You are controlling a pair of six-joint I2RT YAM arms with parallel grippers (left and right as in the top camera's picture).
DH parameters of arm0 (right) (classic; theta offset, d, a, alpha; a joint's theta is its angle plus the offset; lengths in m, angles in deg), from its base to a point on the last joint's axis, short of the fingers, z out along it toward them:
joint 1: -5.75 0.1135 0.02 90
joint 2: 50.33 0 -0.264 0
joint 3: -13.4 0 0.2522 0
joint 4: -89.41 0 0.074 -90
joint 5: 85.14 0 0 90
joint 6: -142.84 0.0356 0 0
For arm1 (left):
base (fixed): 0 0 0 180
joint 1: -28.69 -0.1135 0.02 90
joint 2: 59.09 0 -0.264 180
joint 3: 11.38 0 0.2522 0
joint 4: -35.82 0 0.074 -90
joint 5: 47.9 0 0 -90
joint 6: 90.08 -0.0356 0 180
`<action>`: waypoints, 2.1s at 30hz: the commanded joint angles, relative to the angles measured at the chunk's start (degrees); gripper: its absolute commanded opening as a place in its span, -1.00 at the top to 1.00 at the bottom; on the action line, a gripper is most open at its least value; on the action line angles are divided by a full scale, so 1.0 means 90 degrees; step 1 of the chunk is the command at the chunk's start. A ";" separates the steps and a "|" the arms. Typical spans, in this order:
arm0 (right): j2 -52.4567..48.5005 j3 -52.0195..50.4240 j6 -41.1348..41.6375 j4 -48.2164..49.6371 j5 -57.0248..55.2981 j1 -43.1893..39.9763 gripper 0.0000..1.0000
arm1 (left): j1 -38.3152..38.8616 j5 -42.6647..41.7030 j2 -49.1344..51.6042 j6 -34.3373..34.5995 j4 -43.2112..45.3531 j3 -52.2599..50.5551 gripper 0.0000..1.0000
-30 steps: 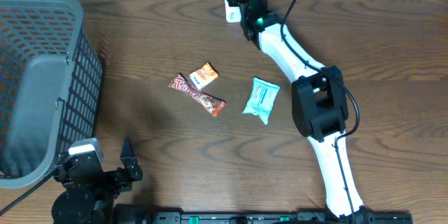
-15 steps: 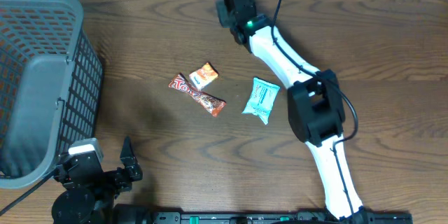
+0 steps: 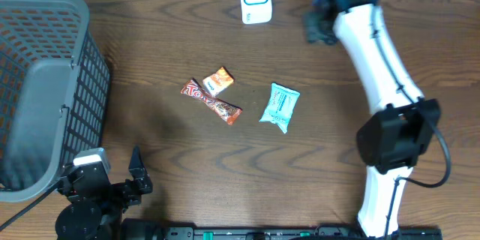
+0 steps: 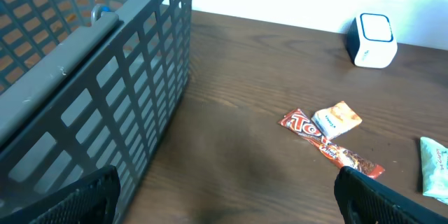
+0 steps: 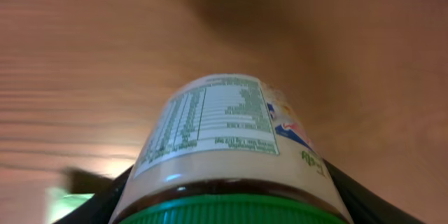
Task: Scan the item barcode
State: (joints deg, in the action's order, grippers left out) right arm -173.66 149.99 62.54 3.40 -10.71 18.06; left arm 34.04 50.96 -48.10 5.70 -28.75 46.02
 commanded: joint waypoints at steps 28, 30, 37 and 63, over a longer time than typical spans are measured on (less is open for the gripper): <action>-0.1178 0.0010 0.0447 0.0384 0.2351 -0.7040 -0.17 | -0.0022 -0.0083 -0.0029 0.0010 0.0005 -0.0015 -0.96; -0.1452 0.0010 0.0444 0.0364 0.2465 -0.7106 -0.15 | -0.0022 -0.0083 -0.0029 0.0010 0.0005 -0.0015 -0.96; -0.1953 0.0010 0.0437 0.0379 0.2455 -0.7113 -0.93 | -0.0022 -0.0083 -0.0029 0.0010 0.0005 -0.0015 -0.96; 0.1518 0.0024 0.0449 -0.0437 0.4391 -0.6052 -0.98 | -0.0022 -0.0083 -0.0029 0.0010 0.0002 -0.0015 -0.95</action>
State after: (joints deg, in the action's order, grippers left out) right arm -162.18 149.86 66.25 0.64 18.01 -39.81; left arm 34.04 50.96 -48.10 5.70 -28.77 46.00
